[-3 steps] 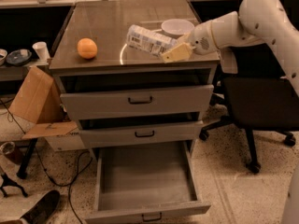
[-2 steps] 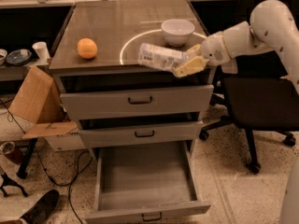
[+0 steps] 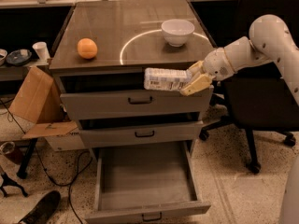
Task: Place blue plastic bottle into bottom drawer
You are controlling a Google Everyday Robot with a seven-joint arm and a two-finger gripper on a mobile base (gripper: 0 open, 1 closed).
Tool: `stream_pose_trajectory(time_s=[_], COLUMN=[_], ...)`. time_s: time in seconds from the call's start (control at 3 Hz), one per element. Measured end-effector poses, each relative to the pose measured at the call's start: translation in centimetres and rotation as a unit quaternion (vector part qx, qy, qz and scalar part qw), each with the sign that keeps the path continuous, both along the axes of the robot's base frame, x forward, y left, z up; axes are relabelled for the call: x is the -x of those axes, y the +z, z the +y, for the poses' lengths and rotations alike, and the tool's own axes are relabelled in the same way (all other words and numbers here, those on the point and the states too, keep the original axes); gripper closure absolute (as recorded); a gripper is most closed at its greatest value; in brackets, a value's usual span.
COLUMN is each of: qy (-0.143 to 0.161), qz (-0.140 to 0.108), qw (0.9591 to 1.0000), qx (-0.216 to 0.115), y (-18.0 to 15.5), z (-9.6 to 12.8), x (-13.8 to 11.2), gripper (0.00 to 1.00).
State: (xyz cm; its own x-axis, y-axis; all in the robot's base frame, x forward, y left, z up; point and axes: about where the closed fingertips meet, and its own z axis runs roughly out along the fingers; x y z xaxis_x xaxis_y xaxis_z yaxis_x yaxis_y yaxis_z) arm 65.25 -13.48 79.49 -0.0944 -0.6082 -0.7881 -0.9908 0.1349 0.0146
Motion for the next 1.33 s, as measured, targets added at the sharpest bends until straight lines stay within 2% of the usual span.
stream_pose_trajectory(time_s=[0.33, 0.67, 1.0, 1.33], qy=[-0.021, -0.069, -0.039, 0.035], qz=[-0.039, -0.069, -0.015, 0.030], qw=[0.9988, 0.9950, 0.9986, 0.9957], qx=[-0.019, -0.021, 0.030, 0.081], y=[1.6, 2.0, -6.4, -13.6], z=[0.1, 0.2, 4.0, 6.6], x=[1.5, 3.9, 8.3, 11.6], gripper=[1.00, 1.00, 1.00, 1.00])
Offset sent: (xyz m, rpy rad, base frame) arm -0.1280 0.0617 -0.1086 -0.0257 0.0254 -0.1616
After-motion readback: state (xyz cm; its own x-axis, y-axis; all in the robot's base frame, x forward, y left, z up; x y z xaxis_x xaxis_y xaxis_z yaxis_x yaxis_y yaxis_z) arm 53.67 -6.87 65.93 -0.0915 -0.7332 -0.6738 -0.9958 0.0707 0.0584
